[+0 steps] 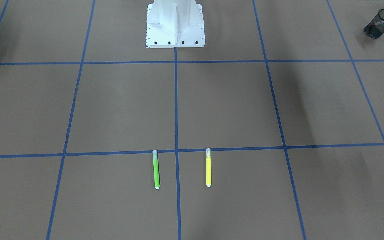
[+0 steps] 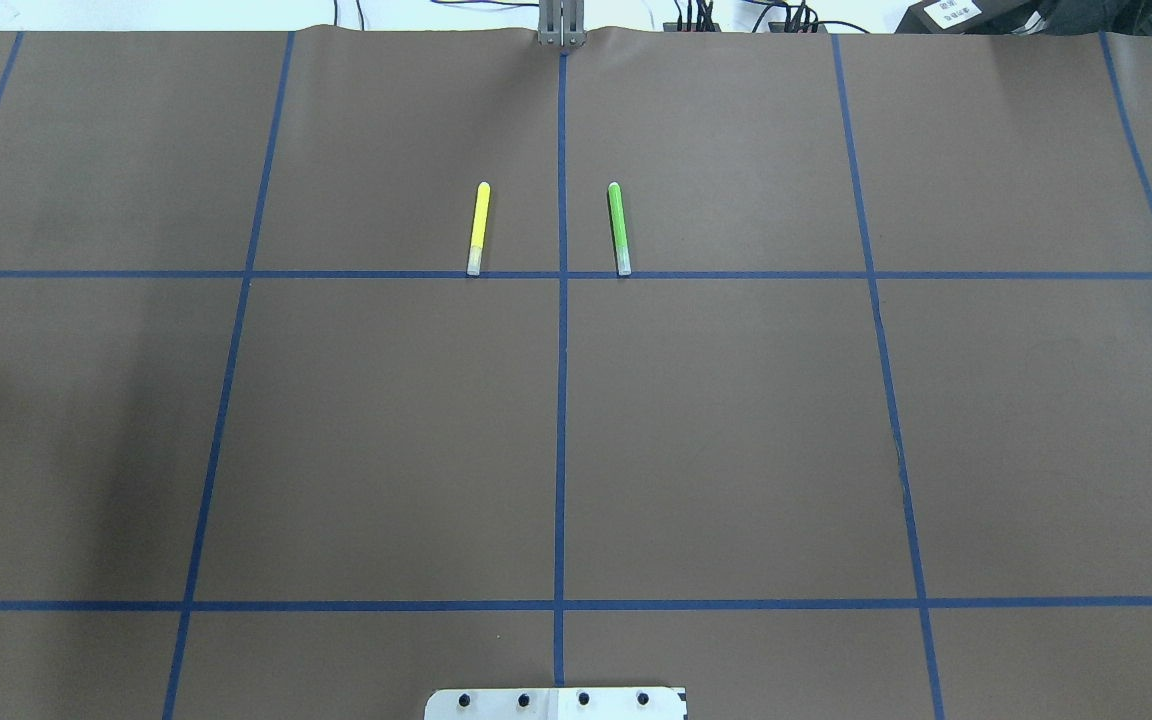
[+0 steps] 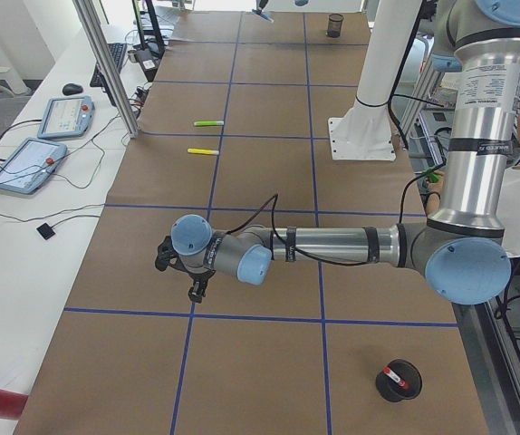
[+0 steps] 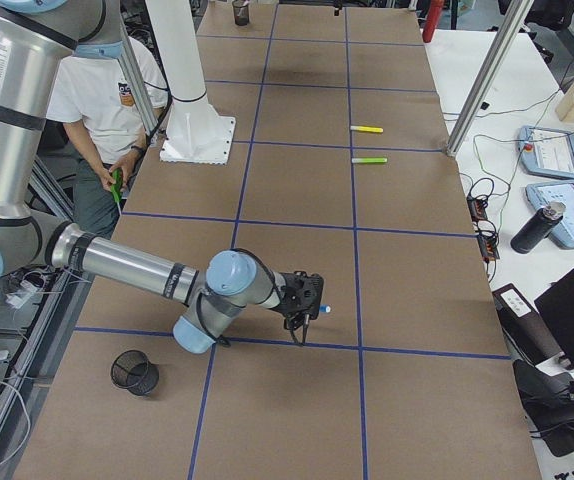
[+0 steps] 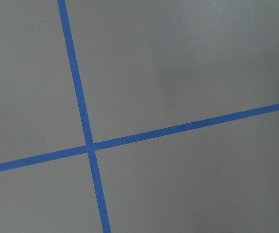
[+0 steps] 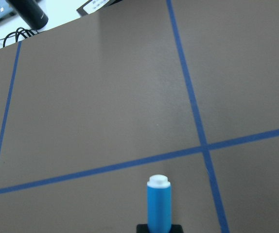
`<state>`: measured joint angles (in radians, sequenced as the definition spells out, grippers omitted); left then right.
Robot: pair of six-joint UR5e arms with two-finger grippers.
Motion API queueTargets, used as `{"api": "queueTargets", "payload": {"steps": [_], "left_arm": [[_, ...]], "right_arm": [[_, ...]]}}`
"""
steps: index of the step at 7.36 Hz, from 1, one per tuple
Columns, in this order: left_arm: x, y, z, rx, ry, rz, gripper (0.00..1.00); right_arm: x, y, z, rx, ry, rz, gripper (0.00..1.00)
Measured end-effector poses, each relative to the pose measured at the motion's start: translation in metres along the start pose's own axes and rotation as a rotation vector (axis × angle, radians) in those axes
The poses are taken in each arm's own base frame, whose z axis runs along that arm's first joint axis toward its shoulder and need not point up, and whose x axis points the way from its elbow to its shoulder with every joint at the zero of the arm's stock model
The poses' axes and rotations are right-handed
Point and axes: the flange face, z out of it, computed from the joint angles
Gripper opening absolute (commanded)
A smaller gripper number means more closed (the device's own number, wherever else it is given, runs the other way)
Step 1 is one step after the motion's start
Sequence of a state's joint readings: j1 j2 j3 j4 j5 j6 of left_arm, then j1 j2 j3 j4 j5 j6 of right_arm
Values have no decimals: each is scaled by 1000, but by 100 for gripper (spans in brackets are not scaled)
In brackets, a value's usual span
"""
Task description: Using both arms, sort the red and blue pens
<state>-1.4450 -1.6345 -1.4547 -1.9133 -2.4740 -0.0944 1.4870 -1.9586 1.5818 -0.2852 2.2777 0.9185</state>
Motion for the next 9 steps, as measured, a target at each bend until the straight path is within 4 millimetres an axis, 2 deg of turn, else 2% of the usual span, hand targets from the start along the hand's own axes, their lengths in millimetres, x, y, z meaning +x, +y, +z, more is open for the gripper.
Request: {"api": "queueTargets", "payload": {"steps": [1, 4, 5, 7, 9], "left_arm": [[0, 0, 0, 0, -1, 0, 99], [0, -1, 0, 1, -3, 0, 99], [1, -2, -1, 2, -3, 1, 99], [1, -3, -1, 2, -3, 1, 99], [1, -3, -1, 1, -3, 1, 99]], "right_arm": [[26, 34, -34, 43, 14, -15, 0], [82, 123, -113, 173, 88, -101, 0], [93, 151, -132, 206, 117, -130, 0], [104, 200, -156, 256, 164, -190, 0], [119, 246, -165, 300, 185, -228, 0]]}}
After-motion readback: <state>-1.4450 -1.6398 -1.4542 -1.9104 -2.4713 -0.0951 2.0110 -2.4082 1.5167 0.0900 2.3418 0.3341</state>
